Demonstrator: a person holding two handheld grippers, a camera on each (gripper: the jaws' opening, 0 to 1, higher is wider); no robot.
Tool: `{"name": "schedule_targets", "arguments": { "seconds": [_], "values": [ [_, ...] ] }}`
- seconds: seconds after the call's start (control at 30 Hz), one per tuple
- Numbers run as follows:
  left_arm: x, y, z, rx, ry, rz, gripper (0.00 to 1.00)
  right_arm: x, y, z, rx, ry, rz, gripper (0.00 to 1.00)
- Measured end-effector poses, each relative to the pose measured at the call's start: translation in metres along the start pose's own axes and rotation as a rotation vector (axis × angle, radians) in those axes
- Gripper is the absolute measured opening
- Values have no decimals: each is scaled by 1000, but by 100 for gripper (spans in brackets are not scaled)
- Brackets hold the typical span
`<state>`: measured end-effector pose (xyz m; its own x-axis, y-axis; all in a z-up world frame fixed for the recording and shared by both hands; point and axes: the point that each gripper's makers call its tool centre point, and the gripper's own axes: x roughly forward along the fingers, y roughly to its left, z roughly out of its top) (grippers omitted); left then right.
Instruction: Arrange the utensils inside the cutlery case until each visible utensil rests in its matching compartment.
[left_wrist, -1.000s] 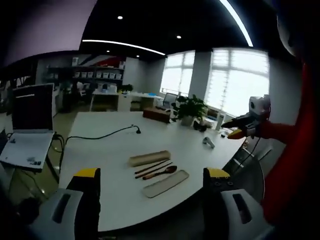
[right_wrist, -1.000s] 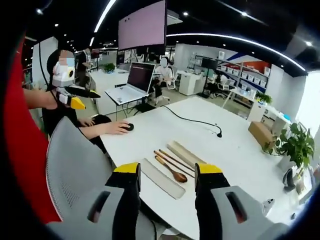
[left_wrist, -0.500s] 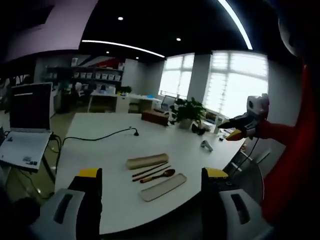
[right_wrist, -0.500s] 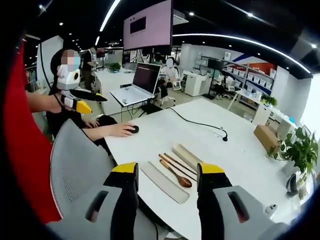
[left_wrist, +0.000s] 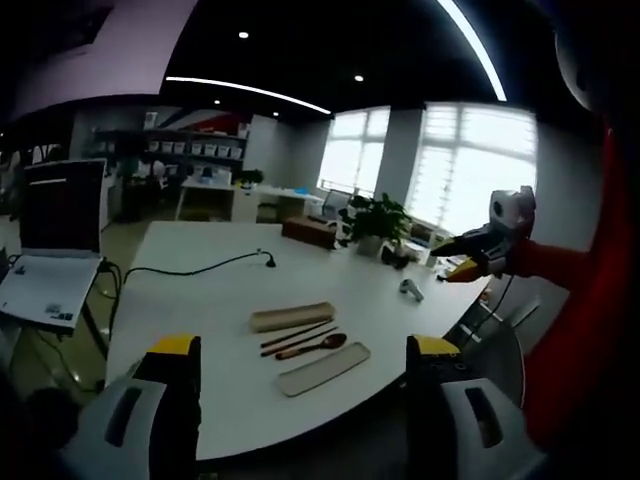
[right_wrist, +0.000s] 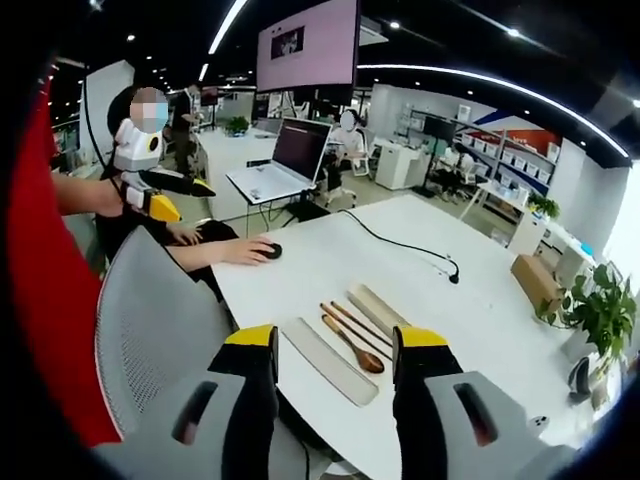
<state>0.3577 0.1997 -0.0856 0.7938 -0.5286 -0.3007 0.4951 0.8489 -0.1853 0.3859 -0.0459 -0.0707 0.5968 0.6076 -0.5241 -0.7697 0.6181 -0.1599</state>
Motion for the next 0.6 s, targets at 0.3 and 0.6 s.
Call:
{"name": "schedule_targets", "arguments": {
  "seconds": [0.3, 0.6],
  "values": [
    [-3, 0, 2, 26, 13, -2, 87, 7, -9, -1, 37, 17, 34, 47],
    [-4, -1, 7, 44, 22, 5, 86, 21, -23, -7, -20, 70, 15, 46]
  ]
}}
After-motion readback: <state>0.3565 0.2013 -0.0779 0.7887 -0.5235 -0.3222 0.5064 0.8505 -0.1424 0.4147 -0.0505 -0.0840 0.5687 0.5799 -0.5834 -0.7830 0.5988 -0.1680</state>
